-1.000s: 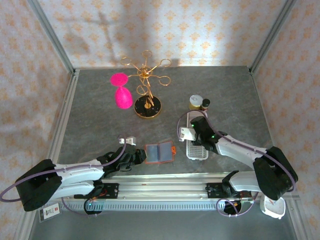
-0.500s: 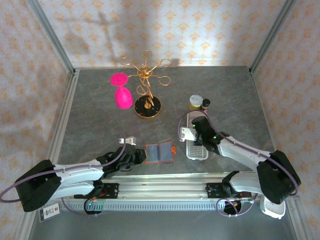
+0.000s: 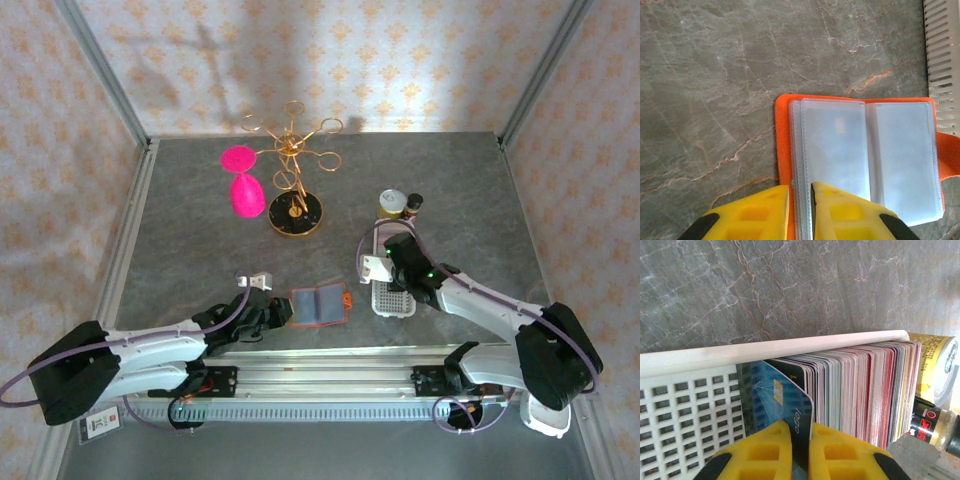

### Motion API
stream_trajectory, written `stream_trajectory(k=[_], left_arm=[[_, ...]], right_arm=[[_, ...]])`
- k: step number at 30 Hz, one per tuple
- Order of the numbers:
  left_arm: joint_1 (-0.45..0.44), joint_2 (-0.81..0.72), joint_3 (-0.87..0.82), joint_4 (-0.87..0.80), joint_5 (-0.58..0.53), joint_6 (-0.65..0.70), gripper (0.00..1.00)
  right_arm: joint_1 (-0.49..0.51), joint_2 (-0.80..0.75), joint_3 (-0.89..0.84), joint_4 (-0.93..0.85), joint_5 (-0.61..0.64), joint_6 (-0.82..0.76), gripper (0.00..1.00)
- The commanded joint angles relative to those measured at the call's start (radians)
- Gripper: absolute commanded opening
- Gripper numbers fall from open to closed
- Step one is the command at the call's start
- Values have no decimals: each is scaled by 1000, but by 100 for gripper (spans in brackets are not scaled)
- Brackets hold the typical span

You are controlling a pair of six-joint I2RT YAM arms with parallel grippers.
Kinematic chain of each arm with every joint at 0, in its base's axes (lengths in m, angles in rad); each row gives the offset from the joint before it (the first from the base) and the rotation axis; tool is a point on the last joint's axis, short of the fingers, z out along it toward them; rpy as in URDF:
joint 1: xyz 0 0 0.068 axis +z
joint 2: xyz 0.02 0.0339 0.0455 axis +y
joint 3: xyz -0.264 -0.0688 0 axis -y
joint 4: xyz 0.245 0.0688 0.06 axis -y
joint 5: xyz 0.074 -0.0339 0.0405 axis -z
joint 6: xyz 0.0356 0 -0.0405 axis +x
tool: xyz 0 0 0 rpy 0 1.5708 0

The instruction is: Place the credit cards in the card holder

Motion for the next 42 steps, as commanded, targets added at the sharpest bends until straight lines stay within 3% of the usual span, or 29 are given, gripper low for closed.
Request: stream_trajectory(k=[1, 7, 11, 17, 27, 42], left_arm=[[5, -26, -13, 3, -5, -11, 20], [5, -48, -11, -9, -6, -12, 20], [4, -43, 3, -14, -4, -5, 20], [5, -37, 26, -31, -4, 5, 19], [4, -2, 45, -22, 1, 11, 19], [4, 9, 42, -13, 16, 23, 19]], right_arm=[[-5, -21, 15, -6, 12, 13, 11], [-5, -97, 29, -152, -95, 40, 11], [-4, -149, 8, -195, -148, 59, 0], [-3, -209, -5, -252, -199, 85, 0], [-3, -196, -28, -160, -92, 88, 0], [-5, -101, 24, -105, -65, 124, 4]])
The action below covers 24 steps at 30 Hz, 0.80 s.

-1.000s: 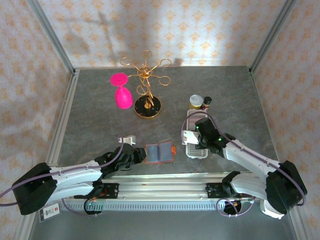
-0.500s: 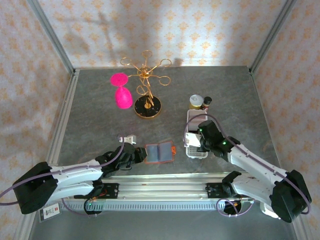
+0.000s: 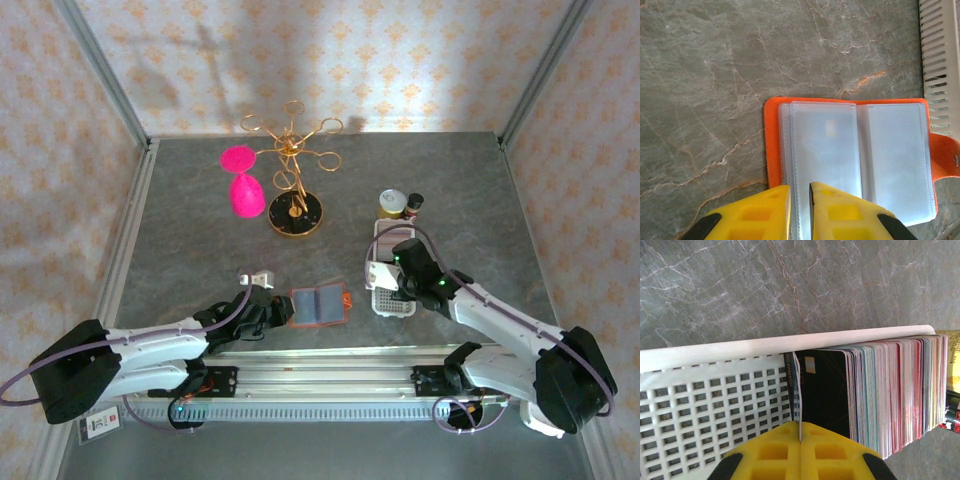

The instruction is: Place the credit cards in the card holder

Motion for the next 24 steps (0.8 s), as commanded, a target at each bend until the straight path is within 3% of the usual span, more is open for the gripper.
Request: stream_trajectory(k=[1, 8, 11, 22, 23, 24], left_arm=[[3, -7, 16, 3, 9, 19, 19], [4, -1, 10, 18, 17, 18, 19], [3, -1, 9, 18, 21, 18, 19], [5, -4, 3, 24, 22, 15, 18], [4, -4, 2, 24, 21, 14, 18], [4, -2, 1, 26, 21, 14, 19]], right_arm=[[-5, 29, 49, 41, 57, 17, 4], [-5, 68, 84, 51, 94, 22, 7], [-5, 76, 95, 49, 83, 26, 14], [-6, 116, 120, 36, 77, 30, 15], [-7, 117, 118, 35, 79, 28, 19], [-6, 118, 115, 41, 83, 25, 35]])
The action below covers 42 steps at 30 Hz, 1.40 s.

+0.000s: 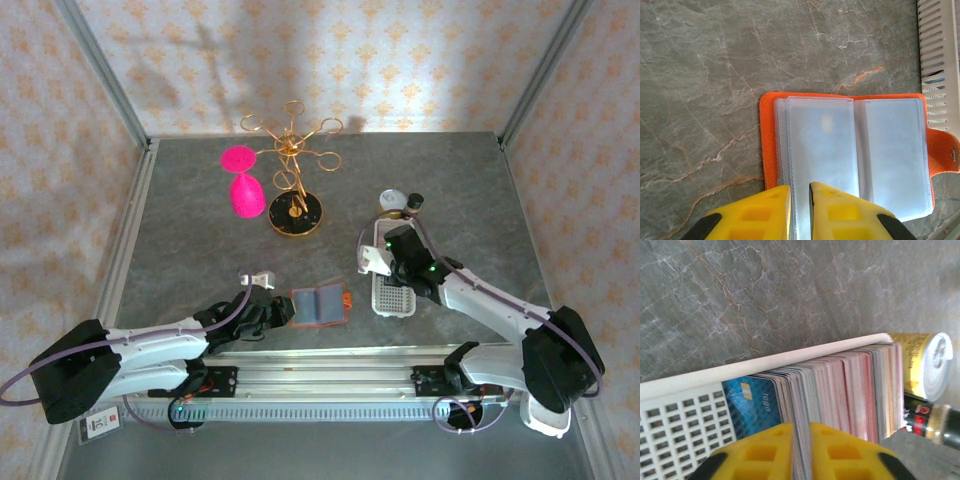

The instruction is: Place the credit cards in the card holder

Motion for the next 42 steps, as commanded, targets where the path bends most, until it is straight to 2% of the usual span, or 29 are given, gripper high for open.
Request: stream_trajectory(k=[1, 3, 7, 19, 25, 30, 42], left_arm=[[4, -2, -1, 26, 3, 16, 18], [4, -1, -1, 26, 3, 16, 19], [4, -1, -1, 24, 1, 21, 18], [5, 3, -7, 30, 2, 28, 18], [5, 0, -10, 33, 1, 24, 18], [6, -1, -10, 32, 3, 24, 18], [6, -48, -20, 3, -6, 12, 17]], right_arm=[[-5, 7, 9, 12, 28, 2, 55], [-5, 10, 0, 39, 33, -7, 68], [-6, 47, -6, 101, 69, -40, 80], [-18, 154, 37, 106, 53, -61, 79], [-21, 153, 38, 114, 67, -65, 70], [-20, 142, 45, 97, 66, -66, 50], [-21, 107, 50, 72, 55, -68, 30]])
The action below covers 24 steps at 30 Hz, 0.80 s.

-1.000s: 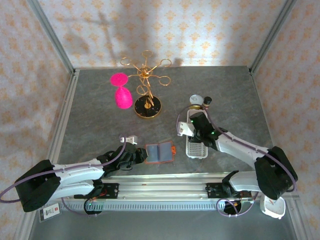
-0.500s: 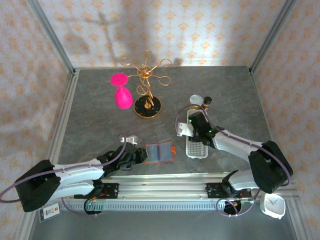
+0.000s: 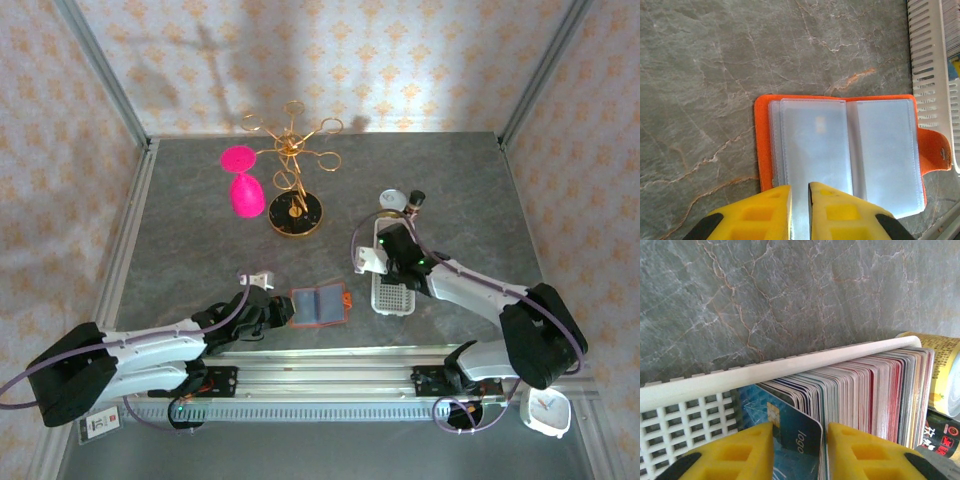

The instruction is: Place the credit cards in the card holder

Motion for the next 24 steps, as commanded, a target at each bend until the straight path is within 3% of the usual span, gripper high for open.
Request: stream_trajectory(k=[1, 24], left_arm=[[6, -16, -9, -3, -5, 5, 17], [5, -17, -12, -1, -4, 4, 16]], right_arm=[[-9, -27, 31, 8, 20, 3, 29], [-9, -25, 49, -29, 2, 2, 0]])
